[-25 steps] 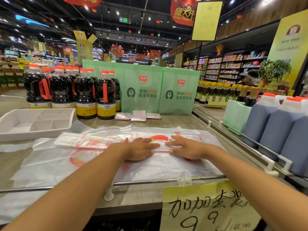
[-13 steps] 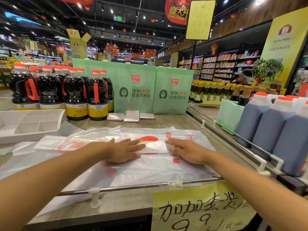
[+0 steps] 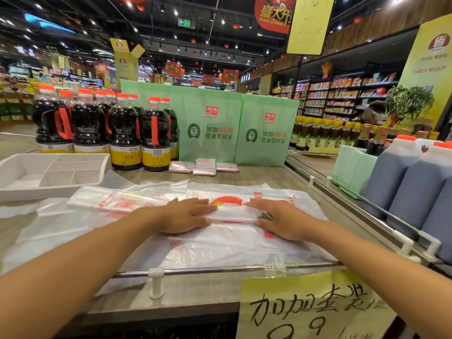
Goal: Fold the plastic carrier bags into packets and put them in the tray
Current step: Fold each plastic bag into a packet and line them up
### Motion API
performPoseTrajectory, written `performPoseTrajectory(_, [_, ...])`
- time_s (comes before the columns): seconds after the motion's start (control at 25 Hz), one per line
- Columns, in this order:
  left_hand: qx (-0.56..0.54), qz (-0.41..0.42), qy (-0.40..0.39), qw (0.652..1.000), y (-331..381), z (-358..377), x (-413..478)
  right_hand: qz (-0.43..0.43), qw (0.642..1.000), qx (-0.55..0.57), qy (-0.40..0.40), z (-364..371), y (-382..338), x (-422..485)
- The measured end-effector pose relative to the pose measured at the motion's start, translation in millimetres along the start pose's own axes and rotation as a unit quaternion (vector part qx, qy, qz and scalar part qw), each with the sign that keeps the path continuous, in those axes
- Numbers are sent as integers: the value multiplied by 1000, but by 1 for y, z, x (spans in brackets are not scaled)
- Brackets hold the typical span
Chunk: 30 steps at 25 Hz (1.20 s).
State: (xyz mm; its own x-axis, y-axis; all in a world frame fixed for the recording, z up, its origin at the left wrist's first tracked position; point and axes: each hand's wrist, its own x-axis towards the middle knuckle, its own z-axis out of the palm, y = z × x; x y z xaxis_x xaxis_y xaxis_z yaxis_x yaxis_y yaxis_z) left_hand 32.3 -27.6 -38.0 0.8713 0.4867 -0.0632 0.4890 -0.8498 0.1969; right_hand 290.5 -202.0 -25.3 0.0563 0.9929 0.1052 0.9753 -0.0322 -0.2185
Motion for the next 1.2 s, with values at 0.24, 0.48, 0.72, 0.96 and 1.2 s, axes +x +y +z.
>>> performPoseTrajectory(0.24, [-35,18,43,998,0,-3,-3,-41,998,-30,-31,-2,-7,6])
performPoseTrajectory(0.48, [-51,18,50,997,1,-6,-4,-81,989,-123,13,-4,-24,19])
performPoseTrajectory(0.72, [42,21,89,995,-15,-25,-23,-158,960,-196,121,-20,-25,16])
performPoseTrajectory(0.96, [148,92,281,944,-10,-105,-43,-337,852,-146,373,-67,-54,-14])
performPoseTrajectory(1.2, [336,247,399,817,2,-183,-19,-441,753,-220,435,-106,-78,-38])
